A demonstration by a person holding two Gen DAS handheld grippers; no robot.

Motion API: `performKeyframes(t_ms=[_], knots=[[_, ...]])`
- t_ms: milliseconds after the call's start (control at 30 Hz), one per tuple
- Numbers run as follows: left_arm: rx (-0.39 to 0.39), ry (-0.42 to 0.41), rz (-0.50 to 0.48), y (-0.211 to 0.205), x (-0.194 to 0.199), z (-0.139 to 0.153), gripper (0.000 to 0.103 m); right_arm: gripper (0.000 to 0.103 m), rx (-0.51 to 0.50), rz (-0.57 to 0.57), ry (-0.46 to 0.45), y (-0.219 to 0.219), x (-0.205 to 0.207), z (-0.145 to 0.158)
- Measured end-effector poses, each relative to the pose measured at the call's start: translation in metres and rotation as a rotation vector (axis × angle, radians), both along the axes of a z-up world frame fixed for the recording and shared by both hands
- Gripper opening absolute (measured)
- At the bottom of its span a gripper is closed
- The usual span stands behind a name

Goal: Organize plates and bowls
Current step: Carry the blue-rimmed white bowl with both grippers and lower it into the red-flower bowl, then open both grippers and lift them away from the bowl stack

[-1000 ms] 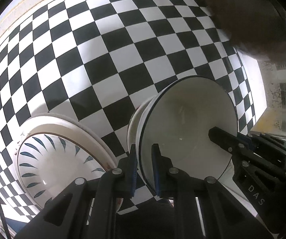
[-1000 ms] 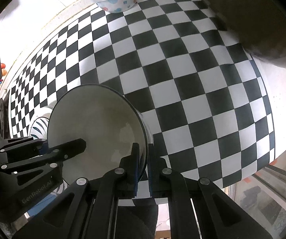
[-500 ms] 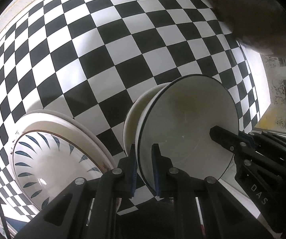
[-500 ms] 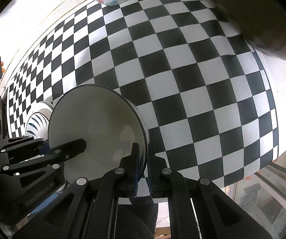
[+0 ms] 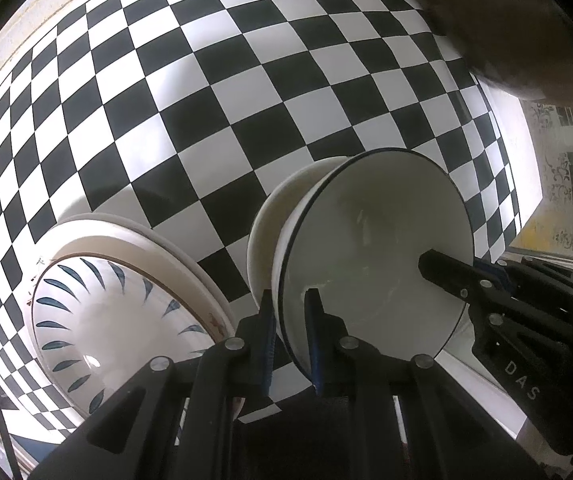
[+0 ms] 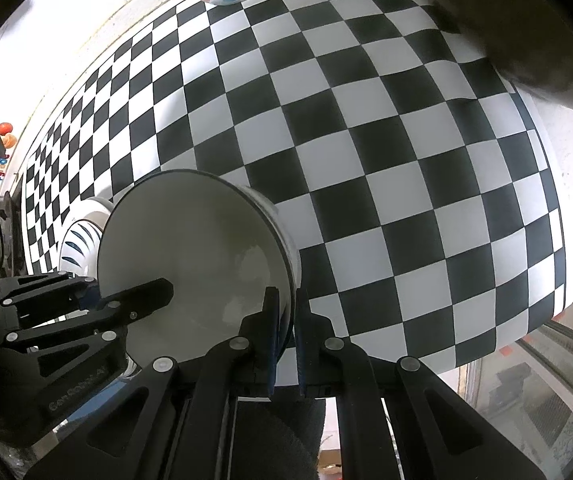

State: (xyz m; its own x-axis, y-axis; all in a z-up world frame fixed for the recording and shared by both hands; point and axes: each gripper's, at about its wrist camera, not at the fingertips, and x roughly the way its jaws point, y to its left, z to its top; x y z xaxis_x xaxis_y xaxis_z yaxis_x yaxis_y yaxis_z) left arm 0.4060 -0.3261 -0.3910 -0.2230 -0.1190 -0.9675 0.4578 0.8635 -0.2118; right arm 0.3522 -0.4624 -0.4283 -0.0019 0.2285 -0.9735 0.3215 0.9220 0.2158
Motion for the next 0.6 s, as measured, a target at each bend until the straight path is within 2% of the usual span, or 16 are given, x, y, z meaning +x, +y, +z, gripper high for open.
performKeyframes(t_ms=[433,600], knots=[[0.055,-0.002,-0.044,-0.0011,-0.006,0.0013,0.014,0.008,0.01,0.015,0.005,0.0021,0.0006,0.0008],[0.051,-0.006,-0.038,-0.0012,-0.005,0.0012,0.014,0.008,0.002,0.029,0.013,0.0046,0.0016,-0.0002]])
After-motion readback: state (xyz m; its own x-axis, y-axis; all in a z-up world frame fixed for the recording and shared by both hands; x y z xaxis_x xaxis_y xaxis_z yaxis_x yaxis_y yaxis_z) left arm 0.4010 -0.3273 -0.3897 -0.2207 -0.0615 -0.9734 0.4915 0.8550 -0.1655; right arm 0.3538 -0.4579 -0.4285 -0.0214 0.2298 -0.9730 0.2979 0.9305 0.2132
